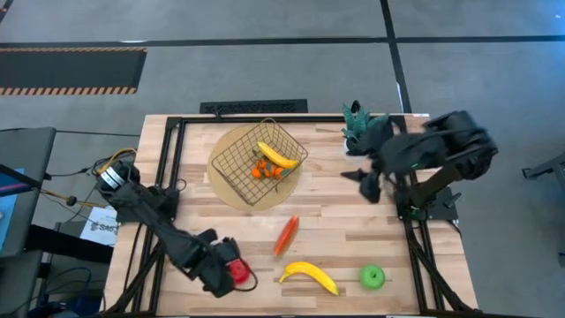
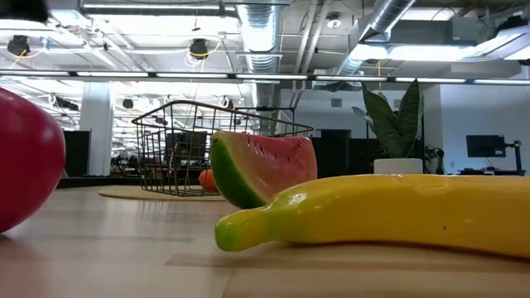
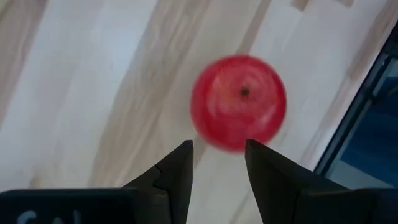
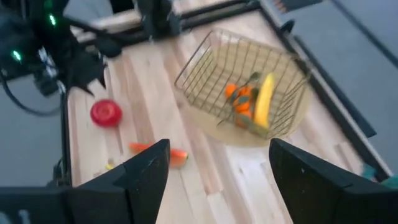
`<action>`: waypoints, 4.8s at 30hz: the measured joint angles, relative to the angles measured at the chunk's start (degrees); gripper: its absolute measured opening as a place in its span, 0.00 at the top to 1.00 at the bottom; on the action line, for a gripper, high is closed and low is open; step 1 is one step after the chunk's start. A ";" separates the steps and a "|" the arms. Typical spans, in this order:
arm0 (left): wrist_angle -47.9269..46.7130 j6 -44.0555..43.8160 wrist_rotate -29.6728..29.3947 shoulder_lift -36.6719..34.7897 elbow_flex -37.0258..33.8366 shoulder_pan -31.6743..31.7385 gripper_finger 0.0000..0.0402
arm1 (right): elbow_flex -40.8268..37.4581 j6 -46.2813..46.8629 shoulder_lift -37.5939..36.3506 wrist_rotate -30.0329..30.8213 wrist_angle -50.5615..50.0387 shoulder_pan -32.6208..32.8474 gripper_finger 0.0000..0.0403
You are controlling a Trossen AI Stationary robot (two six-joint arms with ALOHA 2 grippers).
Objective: Build produce basket
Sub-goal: Move the red apple to the center of the table, then put the red watermelon into the wire basket
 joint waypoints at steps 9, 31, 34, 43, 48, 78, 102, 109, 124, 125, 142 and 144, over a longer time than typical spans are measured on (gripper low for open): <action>-0.85 -4.21 -2.61 0.00 0.00 -7.11 0.67 | 0.00 8.03 10.20 -0.77 0.19 5.03 0.32; -0.37 17.45 -2.58 0.02 0.00 -12.12 0.67 | 0.00 24.14 39.95 -0.67 45.61 12.82 0.98; -3.08 16.50 -2.45 0.02 0.00 -12.48 0.67 | -0.04 25.06 42.61 -2.36 46.57 12.67 0.98; -1.92 15.92 -4.70 0.02 0.00 -11.90 0.67 | -0.11 25.71 47.48 -8.58 46.66 11.21 0.99; 2.78 21.36 -4.94 0.02 -0.02 -9.62 0.70 | -0.09 20.36 40.40 -4.46 42.83 11.10 1.00; 11.89 40.96 -0.98 12.11 0.45 4.65 1.00 | 0.02 9.38 15.27 33.19 30.46 26.35 1.00; -1.61 50.17 -12.89 9.43 10.94 14.79 1.00 | -0.02 9.66 15.63 33.02 29.30 26.52 1.00; -5.86 44.13 -6.73 9.10 6.18 14.69 1.00 | -0.02 10.10 15.63 33.02 28.61 27.22 1.00; 13.92 46.80 -11.76 9.02 0.45 16.01 1.00 | -0.02 10.10 15.63 33.09 28.72 27.22 0.99; 14.15 47.07 -12.68 8.91 0.59 16.00 1.00 | -0.02 10.10 15.63 33.09 28.72 27.31 0.99; 2.04 39.18 -12.38 -2.03 2.64 13.46 1.00 | -0.11 40.17 19.24 30.51 0.71 27.19 0.99; 1.25 37.73 -10.28 -3.28 2.64 13.40 1.00 | -0.06 39.45 19.37 30.09 0.00 27.22 0.99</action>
